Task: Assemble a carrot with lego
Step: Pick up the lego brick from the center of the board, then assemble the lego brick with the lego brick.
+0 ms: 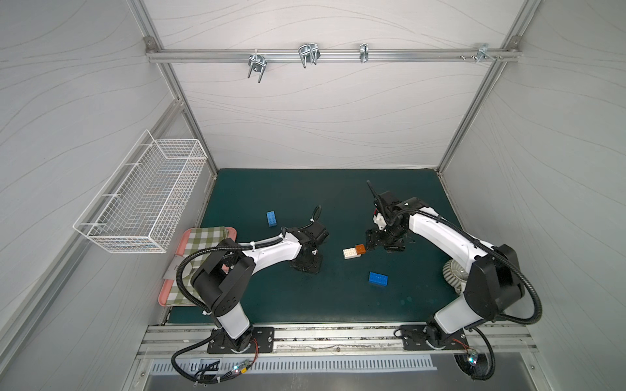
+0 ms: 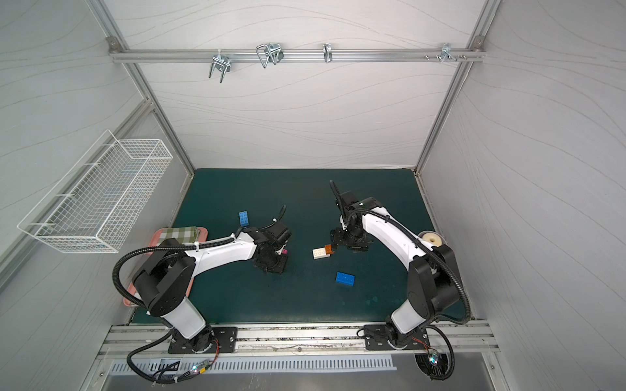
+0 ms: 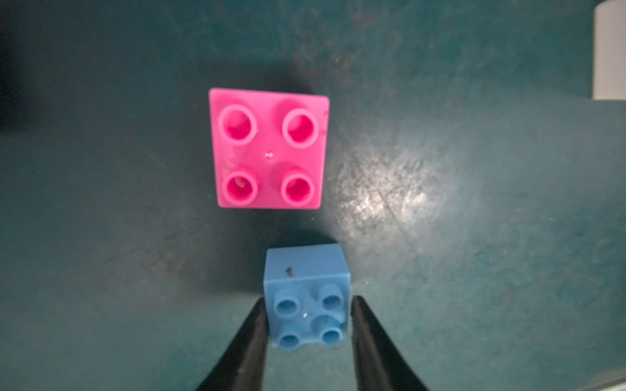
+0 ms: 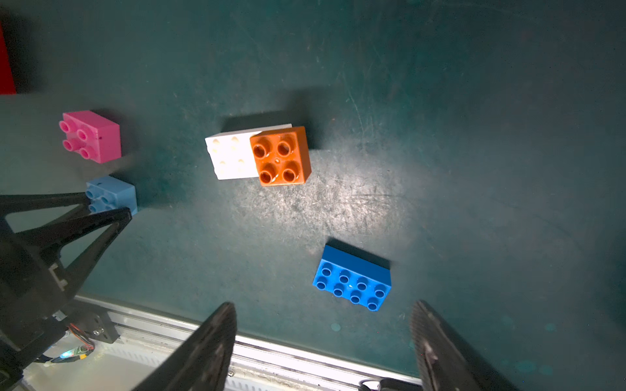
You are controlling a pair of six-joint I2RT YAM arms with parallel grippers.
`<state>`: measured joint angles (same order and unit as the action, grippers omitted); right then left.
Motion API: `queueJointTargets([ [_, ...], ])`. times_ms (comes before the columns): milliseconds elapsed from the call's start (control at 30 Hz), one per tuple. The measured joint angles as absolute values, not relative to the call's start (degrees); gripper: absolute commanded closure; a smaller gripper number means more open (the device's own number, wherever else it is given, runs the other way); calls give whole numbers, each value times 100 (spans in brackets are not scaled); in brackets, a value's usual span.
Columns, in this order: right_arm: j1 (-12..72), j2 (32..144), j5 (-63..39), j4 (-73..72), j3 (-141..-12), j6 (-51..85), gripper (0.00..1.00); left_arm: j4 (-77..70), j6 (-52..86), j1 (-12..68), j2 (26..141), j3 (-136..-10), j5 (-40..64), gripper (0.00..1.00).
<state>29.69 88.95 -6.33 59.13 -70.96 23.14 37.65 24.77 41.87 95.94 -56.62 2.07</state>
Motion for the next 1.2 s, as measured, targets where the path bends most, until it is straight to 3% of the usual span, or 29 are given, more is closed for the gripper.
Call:
queueJointTargets([
  [300, 2873, 8801, -716, 5870, -7015, 2248, 18, 4047, 2801, 4412, 9596, -6016, 80, 79],
  [467, 2838, 8729, -799, 5802, -6807, 2250, 17, 4421, 3448, 4606, 9662, -6751, 93, 100],
  [800, 2340, 8407, -913, 5673, -6510, 2259, 17, 4615, 4707, 4698, 10516, -8307, 279, 100],
  [1200, 1756, 8285, -1118, 5579, -6316, 2182, 16, 4755, 5487, 4919, 11437, -9078, 401, 100],
])
